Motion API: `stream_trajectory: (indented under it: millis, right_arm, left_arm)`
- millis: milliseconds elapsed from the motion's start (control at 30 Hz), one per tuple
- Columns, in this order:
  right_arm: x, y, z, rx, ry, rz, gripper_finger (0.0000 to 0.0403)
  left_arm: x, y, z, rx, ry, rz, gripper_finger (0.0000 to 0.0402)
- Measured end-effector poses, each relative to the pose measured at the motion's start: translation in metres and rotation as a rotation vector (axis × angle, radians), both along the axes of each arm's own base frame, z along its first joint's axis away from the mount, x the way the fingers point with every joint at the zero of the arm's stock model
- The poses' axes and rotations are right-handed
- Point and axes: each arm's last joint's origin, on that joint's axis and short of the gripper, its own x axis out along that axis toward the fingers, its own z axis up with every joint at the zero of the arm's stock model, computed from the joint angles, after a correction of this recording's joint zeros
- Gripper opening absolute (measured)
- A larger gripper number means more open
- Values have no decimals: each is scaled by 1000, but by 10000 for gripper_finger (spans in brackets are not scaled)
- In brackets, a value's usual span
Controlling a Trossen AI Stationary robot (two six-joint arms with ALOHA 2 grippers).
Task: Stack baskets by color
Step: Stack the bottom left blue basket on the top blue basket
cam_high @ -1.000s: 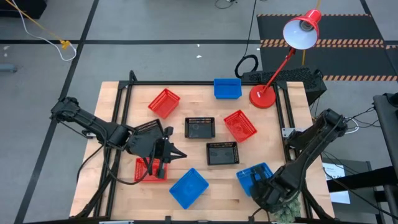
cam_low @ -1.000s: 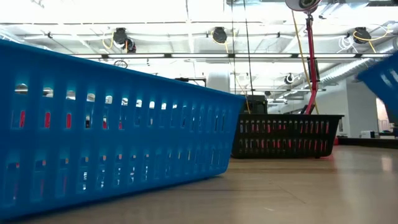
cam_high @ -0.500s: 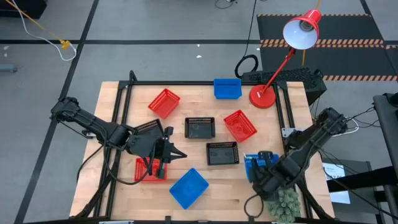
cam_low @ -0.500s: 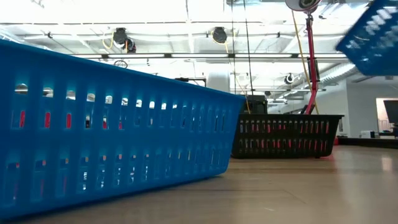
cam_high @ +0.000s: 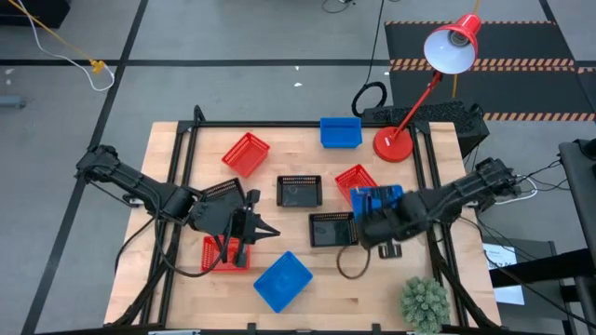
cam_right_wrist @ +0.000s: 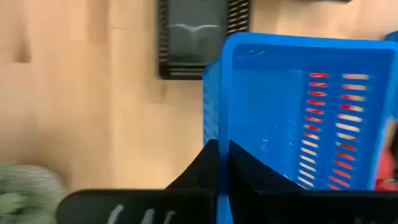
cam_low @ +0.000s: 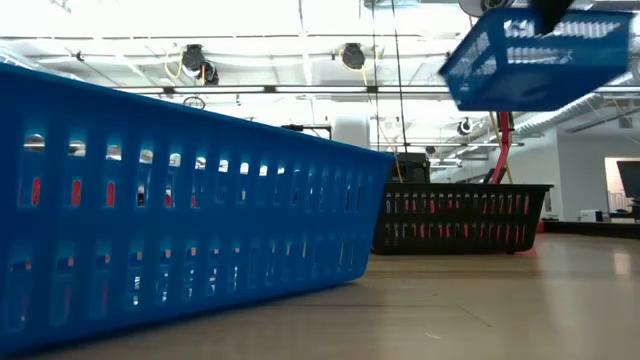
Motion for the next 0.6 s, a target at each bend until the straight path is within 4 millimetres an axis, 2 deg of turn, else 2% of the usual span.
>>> stream_trajectory:
  millis: [367,600]
  right_arm:
    - [16,-54,1,-179,35,140,4]
    - [26,-85,3,-270,-7,99,4]
  left_arm:
    - [0,0,-1,0,7,1,17]
    - [0,0,-1,-2,7,2,17]
